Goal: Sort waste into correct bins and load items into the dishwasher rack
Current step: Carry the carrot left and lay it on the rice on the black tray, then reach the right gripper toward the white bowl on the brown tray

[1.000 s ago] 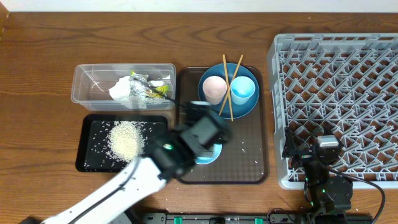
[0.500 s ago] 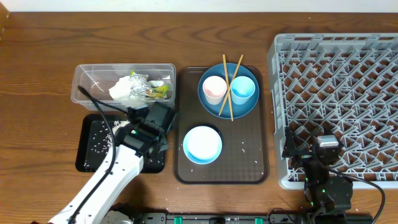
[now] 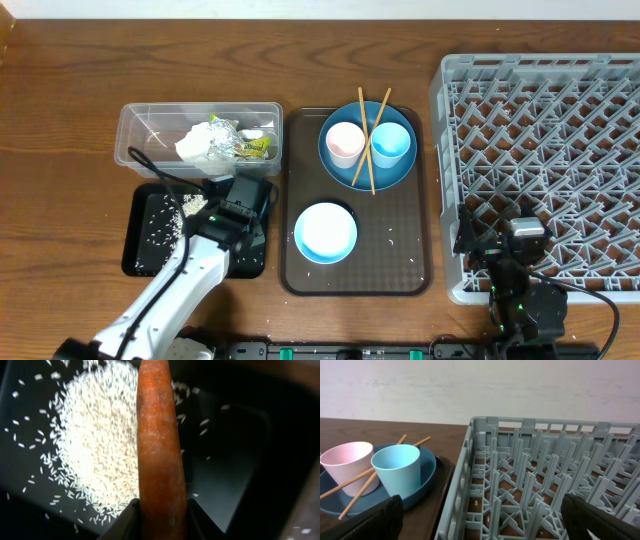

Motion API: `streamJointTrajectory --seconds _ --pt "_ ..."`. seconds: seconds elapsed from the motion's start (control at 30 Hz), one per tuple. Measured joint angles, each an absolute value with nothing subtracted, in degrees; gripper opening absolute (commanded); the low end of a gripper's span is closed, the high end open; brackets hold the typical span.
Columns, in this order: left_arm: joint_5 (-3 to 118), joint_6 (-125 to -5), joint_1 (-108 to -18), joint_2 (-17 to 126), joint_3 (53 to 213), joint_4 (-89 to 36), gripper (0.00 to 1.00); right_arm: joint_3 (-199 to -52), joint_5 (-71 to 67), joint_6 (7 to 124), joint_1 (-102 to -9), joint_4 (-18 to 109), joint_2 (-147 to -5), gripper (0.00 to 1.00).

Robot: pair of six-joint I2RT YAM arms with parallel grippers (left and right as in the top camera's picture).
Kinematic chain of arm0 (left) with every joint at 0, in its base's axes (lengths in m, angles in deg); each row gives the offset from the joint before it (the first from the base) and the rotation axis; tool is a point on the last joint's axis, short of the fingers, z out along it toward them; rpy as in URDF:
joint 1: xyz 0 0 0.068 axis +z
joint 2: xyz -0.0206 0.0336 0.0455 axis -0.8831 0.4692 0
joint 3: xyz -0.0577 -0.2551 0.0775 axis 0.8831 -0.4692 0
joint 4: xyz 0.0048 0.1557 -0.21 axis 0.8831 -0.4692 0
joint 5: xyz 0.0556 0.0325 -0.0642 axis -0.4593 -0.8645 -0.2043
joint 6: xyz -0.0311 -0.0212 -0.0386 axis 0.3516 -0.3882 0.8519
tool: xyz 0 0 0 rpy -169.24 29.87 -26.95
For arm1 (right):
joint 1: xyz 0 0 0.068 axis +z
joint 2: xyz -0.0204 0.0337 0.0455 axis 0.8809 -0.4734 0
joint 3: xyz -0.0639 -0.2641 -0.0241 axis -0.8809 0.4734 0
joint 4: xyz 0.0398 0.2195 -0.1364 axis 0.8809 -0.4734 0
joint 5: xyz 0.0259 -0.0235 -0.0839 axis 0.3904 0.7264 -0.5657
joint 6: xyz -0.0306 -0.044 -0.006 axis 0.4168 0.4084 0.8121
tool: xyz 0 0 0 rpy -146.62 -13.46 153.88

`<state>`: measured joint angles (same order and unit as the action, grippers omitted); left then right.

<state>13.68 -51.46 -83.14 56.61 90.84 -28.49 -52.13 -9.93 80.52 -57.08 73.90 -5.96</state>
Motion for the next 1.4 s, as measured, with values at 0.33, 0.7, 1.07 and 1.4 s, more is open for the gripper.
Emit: streamJointTrajectory --seconds 0.33,0.7,1.07,1.4 --pt "13.66 -54.30 -83.12 58.36 91.26 -28.57 0.43 -52.13 -9.93 80.52 -57.08 73.92 -5.96 0.99" --pt "15.91 -56.40 -83.10 46.32 105.33 -36.14 0.44 -52.13 -9.93 80.52 -57.08 73.90 -5.96 0.99" --pt "29.24 -56.57 -83.10 41.25 106.21 -29.99 0.57 -52.13 -9.80 80.52 -57.08 73.92 -5.96 0.99" --pt "36.91 -56.57 -83.14 41.27 106.21 -32.01 0.45 -52.13 -9.30 74.86 -57.08 75.23 -5.96 0.99"
